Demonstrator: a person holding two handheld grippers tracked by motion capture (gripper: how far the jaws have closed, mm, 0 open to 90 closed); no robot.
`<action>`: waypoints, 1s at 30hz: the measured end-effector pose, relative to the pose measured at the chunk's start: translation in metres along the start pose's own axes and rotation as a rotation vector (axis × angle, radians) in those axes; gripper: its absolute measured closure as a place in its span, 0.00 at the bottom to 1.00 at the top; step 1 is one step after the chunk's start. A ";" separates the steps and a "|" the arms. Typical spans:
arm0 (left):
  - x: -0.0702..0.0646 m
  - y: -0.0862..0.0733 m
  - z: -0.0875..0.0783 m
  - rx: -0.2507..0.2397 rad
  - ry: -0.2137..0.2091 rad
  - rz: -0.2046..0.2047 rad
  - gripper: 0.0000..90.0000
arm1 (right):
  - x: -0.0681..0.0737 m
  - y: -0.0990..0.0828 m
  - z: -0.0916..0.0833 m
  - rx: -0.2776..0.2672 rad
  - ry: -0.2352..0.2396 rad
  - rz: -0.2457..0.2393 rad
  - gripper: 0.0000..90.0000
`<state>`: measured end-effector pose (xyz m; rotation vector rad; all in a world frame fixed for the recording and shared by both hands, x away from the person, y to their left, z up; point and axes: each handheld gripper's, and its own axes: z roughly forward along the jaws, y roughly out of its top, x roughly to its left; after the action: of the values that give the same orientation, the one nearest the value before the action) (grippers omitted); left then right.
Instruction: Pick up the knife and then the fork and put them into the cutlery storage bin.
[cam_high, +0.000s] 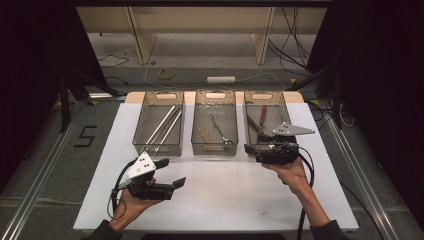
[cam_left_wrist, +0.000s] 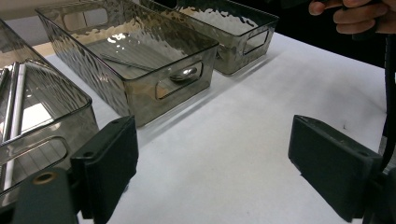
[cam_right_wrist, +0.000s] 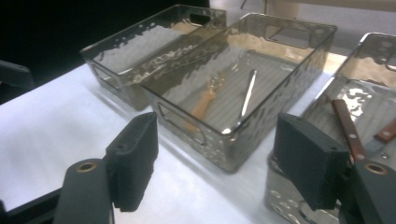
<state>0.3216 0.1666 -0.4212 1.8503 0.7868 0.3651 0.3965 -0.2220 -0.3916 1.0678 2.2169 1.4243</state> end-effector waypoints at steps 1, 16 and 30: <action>0.000 0.000 0.000 -0.002 -0.002 -0.002 0.17 | 0.001 -0.001 -0.001 -0.004 0.003 -0.001 0.35; 0.001 0.000 -0.002 -0.006 -0.016 -0.015 0.17 | 0.018 -0.014 -0.012 -0.040 0.042 0.000 0.31; 0.001 0.000 -0.002 -0.010 -0.030 -0.028 0.17 | 0.035 -0.035 -0.023 -0.059 0.069 -0.025 0.28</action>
<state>0.3213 0.1692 -0.4206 1.8294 0.7878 0.3227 0.3442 -0.2194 -0.4064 0.9820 2.2119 1.5275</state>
